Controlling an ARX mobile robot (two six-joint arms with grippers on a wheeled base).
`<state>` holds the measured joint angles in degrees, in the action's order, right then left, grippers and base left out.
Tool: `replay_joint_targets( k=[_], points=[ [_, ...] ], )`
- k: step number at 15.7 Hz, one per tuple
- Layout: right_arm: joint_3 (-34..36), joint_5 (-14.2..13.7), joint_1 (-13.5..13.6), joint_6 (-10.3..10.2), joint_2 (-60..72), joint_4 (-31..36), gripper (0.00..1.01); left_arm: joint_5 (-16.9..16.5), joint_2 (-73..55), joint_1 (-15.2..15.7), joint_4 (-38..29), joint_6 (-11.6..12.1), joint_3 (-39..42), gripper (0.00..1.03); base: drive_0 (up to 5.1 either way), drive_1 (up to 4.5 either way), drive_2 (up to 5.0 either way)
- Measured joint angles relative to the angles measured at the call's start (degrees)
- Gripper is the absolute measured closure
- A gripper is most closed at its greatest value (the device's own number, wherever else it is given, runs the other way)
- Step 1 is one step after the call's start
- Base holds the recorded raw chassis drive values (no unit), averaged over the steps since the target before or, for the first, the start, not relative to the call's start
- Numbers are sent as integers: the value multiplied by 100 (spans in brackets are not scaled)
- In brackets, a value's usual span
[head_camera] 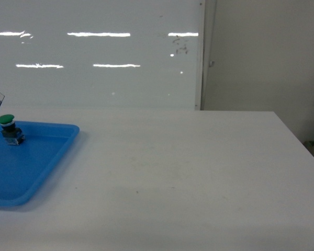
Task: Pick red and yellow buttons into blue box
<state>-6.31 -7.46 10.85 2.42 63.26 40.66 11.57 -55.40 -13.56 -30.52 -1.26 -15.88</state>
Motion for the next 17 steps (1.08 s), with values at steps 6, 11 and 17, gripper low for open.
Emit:
replay_joint_targets(
  k=[6,11,17],
  points=[
    [2,0,0,-2,0,-2,72,-2,0,0,-28,0,0,79,497,-254,-225],
    [2,0,0,-2,0,2,72,0,-11,0,0,0,2,79,484,-341,-154],
    [4,0,0,-2,0,-4,72,-11,-7,-4,-13,0,2,79,484,-342,-154]
  ],
)
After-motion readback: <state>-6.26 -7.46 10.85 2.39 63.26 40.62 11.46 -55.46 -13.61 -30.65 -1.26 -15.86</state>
